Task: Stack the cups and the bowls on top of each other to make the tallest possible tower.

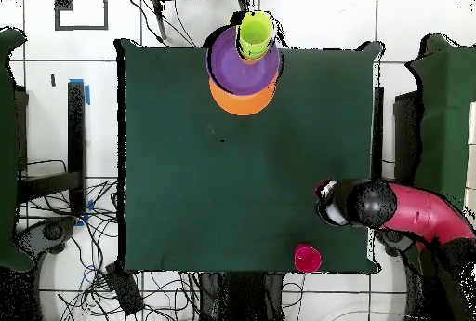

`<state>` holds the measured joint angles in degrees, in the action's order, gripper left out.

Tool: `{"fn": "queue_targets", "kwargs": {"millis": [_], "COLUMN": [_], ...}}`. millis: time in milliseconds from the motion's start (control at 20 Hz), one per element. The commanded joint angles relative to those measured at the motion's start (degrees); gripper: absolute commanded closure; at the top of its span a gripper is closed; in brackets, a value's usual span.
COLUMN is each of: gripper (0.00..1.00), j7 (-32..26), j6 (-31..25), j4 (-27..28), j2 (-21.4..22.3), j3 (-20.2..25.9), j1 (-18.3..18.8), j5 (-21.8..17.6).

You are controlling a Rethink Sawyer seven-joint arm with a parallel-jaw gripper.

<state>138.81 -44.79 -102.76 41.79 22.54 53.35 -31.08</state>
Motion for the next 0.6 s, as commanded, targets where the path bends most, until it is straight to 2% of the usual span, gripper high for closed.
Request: {"fn": "queue_targets", "kwargs": {"millis": [50, 300, 600], "gripper": [1.0, 1.0, 1.0], "j7": [-13.0, -11.8, -10.9], "j6": [-10.9, -15.3, -19.6], "j4": [3.7, 5.4, 11.3], "j2": [1.5, 2.3, 0.4], "j3": [6.1, 7.7, 9.4], "j1": [-4.3, -6.2, -9.2], "j5": [2.9, 5.3, 6.7]}}
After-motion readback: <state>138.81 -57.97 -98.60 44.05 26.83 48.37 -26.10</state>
